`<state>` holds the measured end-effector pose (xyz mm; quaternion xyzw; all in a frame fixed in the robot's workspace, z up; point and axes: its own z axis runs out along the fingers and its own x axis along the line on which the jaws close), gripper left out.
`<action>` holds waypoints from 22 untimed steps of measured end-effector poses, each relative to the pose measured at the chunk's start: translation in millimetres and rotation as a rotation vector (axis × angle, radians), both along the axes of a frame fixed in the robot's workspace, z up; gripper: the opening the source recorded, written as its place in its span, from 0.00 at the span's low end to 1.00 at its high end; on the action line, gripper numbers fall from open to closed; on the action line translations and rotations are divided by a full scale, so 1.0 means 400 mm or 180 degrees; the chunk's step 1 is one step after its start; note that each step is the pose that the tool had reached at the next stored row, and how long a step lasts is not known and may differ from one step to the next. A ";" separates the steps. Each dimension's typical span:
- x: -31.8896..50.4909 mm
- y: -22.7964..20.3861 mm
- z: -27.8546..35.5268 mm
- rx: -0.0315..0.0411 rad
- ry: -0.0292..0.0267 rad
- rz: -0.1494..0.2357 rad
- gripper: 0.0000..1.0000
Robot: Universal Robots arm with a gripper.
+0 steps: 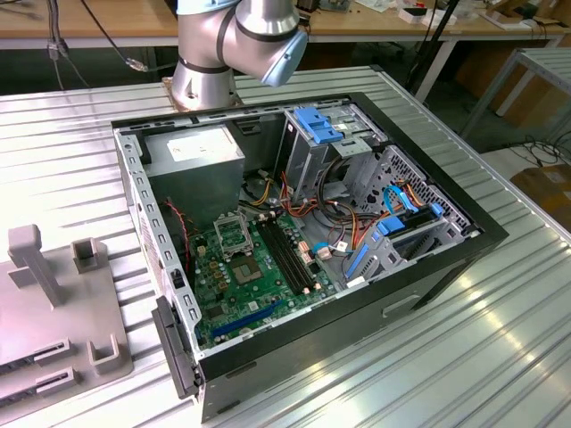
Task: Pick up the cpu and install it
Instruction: 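Pick up the cpu and move it towards the insertion slot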
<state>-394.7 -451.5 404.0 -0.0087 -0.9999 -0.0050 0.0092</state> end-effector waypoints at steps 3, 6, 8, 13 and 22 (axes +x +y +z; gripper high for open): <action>0.015 0.000 0.000 0.0000 0.0000 0.0000 0.47; 0.022 0.000 0.000 0.0000 0.0000 0.0000 0.47; 0.027 0.000 0.000 0.0000 0.0000 0.0000 0.47; 0.039 0.000 0.000 0.0000 0.0000 0.0000 0.47; 0.065 0.000 0.000 0.0000 0.0000 0.0000 0.47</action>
